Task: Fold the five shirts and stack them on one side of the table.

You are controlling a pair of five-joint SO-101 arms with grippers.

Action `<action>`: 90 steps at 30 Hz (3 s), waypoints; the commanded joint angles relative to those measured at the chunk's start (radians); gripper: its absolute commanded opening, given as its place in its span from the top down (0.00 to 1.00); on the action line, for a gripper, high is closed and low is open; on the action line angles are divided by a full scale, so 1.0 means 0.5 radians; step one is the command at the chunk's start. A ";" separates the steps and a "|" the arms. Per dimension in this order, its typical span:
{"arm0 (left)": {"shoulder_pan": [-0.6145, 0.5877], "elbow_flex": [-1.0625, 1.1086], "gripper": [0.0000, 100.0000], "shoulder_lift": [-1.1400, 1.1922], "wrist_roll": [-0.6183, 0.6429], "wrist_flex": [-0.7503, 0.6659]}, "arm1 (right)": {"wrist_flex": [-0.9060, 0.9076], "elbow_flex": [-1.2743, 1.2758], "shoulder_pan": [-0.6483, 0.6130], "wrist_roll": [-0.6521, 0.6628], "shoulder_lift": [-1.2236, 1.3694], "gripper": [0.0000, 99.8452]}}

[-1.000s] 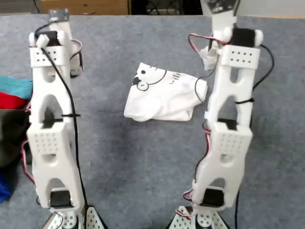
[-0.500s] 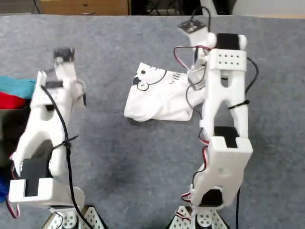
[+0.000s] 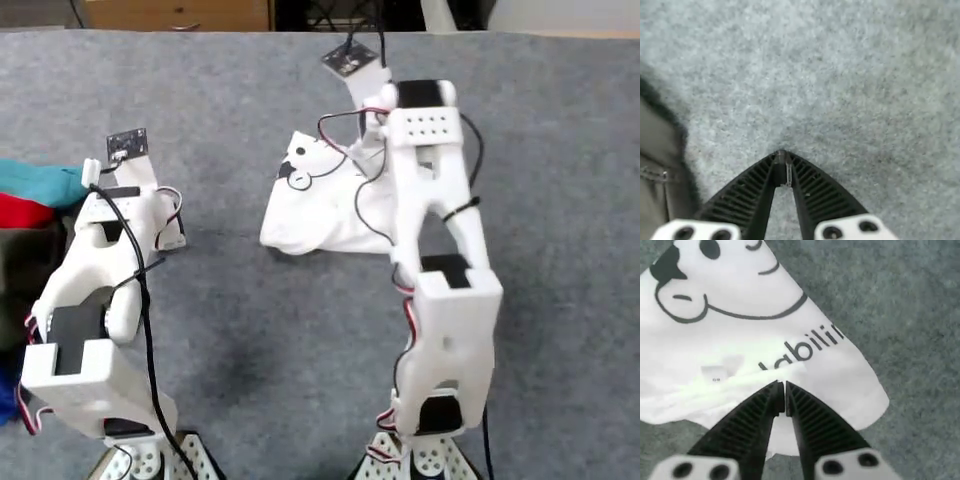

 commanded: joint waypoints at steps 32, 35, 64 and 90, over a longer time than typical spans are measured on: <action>-0.017 -0.057 0.97 0.003 0.025 0.009 | 0.285 1.082 0.405 0.700 -0.977 0.99; -0.017 -0.060 0.97 0.006 0.025 0.009 | -0.120 1.030 0.331 0.417 -1.162 0.99; -0.017 -0.057 0.97 0.006 0.034 0.006 | 0.384 0.385 -0.025 0.181 -0.247 0.99; -0.017 -0.057 0.97 0.009 0.037 0.006 | 0.052 0.011 0.101 0.178 0.060 0.99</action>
